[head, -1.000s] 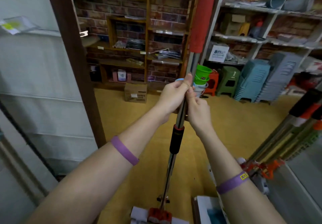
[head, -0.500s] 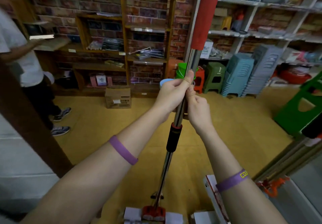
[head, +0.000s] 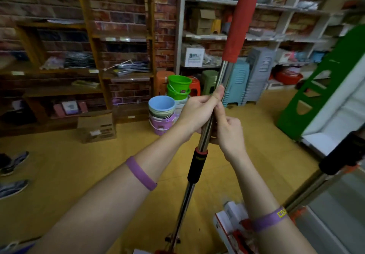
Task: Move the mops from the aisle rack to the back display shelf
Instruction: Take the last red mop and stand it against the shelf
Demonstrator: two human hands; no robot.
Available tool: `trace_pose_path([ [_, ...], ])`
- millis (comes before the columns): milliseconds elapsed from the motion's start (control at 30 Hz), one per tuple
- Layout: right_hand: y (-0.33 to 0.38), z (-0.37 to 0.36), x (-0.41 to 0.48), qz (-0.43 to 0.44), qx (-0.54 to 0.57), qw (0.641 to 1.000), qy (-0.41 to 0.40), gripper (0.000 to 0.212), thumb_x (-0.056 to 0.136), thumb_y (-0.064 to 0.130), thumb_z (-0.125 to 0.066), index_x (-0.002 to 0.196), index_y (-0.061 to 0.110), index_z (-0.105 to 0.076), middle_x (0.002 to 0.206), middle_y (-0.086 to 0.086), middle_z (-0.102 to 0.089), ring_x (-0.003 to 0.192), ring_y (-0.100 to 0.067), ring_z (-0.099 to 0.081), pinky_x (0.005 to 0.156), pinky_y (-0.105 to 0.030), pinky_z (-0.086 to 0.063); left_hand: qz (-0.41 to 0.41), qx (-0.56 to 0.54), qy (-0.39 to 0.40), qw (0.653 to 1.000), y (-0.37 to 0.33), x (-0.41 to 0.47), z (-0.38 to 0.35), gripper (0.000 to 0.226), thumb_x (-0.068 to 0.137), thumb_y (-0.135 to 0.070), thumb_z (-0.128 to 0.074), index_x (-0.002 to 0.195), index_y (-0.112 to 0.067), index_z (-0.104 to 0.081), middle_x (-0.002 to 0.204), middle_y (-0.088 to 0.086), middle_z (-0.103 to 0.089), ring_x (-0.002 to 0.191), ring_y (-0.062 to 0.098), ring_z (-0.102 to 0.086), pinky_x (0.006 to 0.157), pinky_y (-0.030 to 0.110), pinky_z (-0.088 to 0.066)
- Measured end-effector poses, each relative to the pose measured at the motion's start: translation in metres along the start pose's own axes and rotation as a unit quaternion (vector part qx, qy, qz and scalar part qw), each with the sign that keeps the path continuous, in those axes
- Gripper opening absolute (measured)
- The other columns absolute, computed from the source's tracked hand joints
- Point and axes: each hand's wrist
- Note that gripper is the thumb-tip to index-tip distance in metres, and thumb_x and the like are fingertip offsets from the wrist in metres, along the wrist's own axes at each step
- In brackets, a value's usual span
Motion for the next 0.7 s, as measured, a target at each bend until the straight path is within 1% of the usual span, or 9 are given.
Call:
trace_pose_path([
  [67,-0.003,0.014,0.005,-0.004,-0.008,1.0,-0.029,0.081,0.076,0.086,-0.037,0.071,0.016,-0.079,0.073,-0.006,-0.077,0.081,-0.027,-0.075,0.079,-0.056,-0.058,0.001,-0.009,0.051,0.999,-0.001,0.013,-0.011,0.059,0.087,-0.07,-0.048,0.082,-0.016,-0.07,0.094,0.016,-0.075,0.088,0.025,-0.073,0.068,0.052,-0.061],
  [133,-0.007,0.027,0.008,-0.01,-0.018,0.998,-0.058,0.082,0.075,0.087,-0.038,0.07,0.015,-0.077,0.071,-0.007,-0.076,0.078,-0.026,-0.075,0.077,-0.056,-0.059,0.004,-0.016,0.104,0.994,-0.002,0.025,-0.021,0.06,0.085,-0.072,-0.047,0.085,-0.017,-0.071,0.092,0.01,-0.076,0.087,0.02,-0.073,0.069,0.049,-0.062],
  [267,-0.006,0.049,0.01,-0.029,-0.024,0.993,-0.116,0.074,0.071,0.092,-0.04,0.07,0.028,-0.078,0.071,-0.009,-0.076,0.076,-0.027,-0.075,0.077,-0.056,-0.059,-0.004,-0.022,0.197,0.98,-0.006,0.047,-0.041,0.062,0.083,-0.075,-0.045,0.086,-0.02,-0.072,0.091,0.002,-0.077,0.086,0.016,-0.073,0.066,0.041,-0.061],
  [367,-0.004,0.063,0.008,-0.053,-0.041,0.98,-0.189,0.073,0.072,0.089,-0.041,0.065,0.025,-0.077,0.068,-0.011,-0.075,0.071,-0.028,-0.075,0.074,-0.056,-0.06,-0.025,-0.023,0.269,0.962,-0.01,0.06,-0.06,0.059,0.084,-0.075,-0.044,0.082,-0.022,-0.072,0.084,-0.004,-0.076,0.08,0.014,-0.072,0.065,0.042,-0.061],
  [433,-0.003,0.069,0.004,-0.063,-0.048,0.969,-0.233,0.077,0.069,0.092,-0.041,0.062,0.024,-0.076,0.067,-0.011,-0.075,0.07,-0.028,-0.075,0.073,-0.056,-0.06,-0.036,-0.032,0.31,0.95,-0.012,0.065,-0.072,0.056,0.084,-0.073,-0.045,0.076,-0.023,-0.07,0.075,-0.007,-0.073,0.077,0.013,-0.071,0.063,0.039,-0.06],
  [500,0.0,0.073,-0.001,-0.07,-0.051,0.957,-0.276,0.081,0.066,0.093,-0.041,0.061,0.02,-0.075,0.068,-0.013,-0.075,0.07,-0.03,-0.075,0.072,-0.057,-0.06,-0.05,-0.041,0.347,0.936,-0.013,0.068,-0.083,0.058,0.081,-0.074,-0.045,0.078,-0.022,-0.07,0.078,-0.004,-0.073,0.081,0.016,-0.071,0.064,0.038,-0.059],
  [567,0.004,0.077,-0.008,-0.071,-0.061,0.945,-0.312,0.083,0.071,0.091,-0.041,0.063,0.015,-0.075,0.067,-0.015,-0.074,0.07,-0.034,-0.075,0.07,-0.059,-0.059,-0.068,-0.043,0.386,0.919,-0.016,0.07,-0.092,0.066,0.074,-0.079,-0.043,0.081,-0.02,-0.071,0.084,0.0,-0.074,0.084,0.018,-0.071,0.066,0.04,-0.06],
  [633,0.009,0.081,-0.014,-0.074,-0.071,0.933,-0.346,0.08,0.079,0.083,-0.042,0.063,0.012,-0.075,0.066,-0.015,-0.074,0.07,-0.035,-0.074,0.068,-0.06,-0.059,-0.079,-0.044,0.424,0.901,-0.02,0.069,-0.1,0.074,0.07,-0.08,-0.041,0.088,-0.015,-0.071,0.088,0.003,-0.075,0.084,0.017,-0.071,0.065,0.039,-0.06],
  [700,0.012,0.086,-0.02,-0.077,-0.067,0.92,-0.378,0.071,0.084,0.073,-0.044,0.059,0.015,-0.076,0.066,-0.014,-0.074,0.069,-0.032,-0.075,0.069,-0.057,-0.06,-0.087,-0.043,0.454,0.886,-0.025,0.068,-0.108,0.077,0.071,-0.08,-0.042,0.091,-0.013,-0.072,0.091,0.005,-0.076,0.083,0.017,-0.071,0.065,0.039,-0.061],
])
Point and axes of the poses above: each hand's wrist, its own x-axis towards the middle knuckle, its own z-axis out of the back of the hand, y = z × x
